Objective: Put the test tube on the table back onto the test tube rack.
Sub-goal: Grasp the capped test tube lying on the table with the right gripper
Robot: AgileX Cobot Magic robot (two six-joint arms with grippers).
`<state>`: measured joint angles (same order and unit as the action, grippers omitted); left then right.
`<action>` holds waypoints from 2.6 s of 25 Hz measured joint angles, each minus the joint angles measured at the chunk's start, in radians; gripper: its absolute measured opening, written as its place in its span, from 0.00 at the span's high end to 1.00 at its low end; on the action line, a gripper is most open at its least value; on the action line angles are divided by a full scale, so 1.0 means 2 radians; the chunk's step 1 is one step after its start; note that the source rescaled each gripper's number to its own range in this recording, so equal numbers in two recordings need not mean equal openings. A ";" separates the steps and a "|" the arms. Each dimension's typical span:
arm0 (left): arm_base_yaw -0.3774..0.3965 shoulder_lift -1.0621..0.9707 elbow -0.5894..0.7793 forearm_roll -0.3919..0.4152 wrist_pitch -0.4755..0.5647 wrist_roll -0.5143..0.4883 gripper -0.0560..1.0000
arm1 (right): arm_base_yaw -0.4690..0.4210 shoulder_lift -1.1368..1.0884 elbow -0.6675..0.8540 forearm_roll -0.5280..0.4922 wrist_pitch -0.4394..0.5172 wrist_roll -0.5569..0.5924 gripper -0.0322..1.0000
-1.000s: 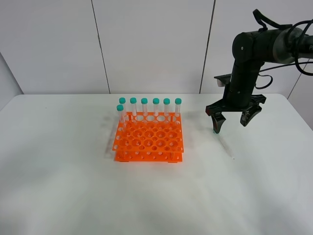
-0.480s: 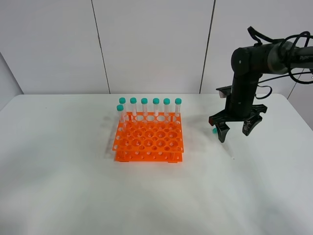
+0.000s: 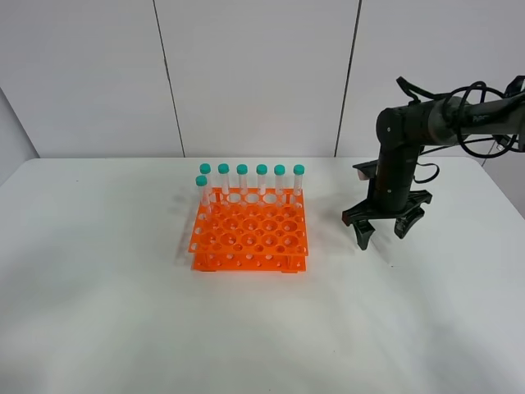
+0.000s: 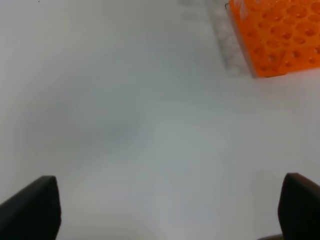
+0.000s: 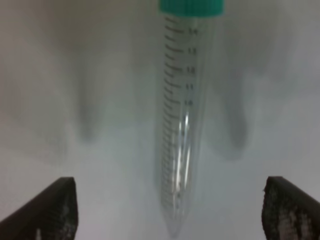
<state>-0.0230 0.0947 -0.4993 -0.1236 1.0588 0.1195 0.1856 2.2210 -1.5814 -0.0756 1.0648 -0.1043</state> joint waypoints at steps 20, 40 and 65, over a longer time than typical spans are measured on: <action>0.000 0.000 0.000 0.000 0.000 0.000 0.05 | -0.018 0.001 0.000 0.048 -0.016 0.001 0.11; 0.000 0.000 0.000 0.000 0.000 0.000 0.05 | -0.045 0.001 0.000 0.082 0.008 -0.030 0.13; 0.000 0.000 0.000 0.000 0.000 0.000 0.05 | -0.045 0.001 0.000 0.071 -0.028 -0.015 0.14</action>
<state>-0.0230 0.0947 -0.4993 -0.1236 1.0588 0.1195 0.0955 2.2230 -1.5814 0.0668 1.0090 -0.1340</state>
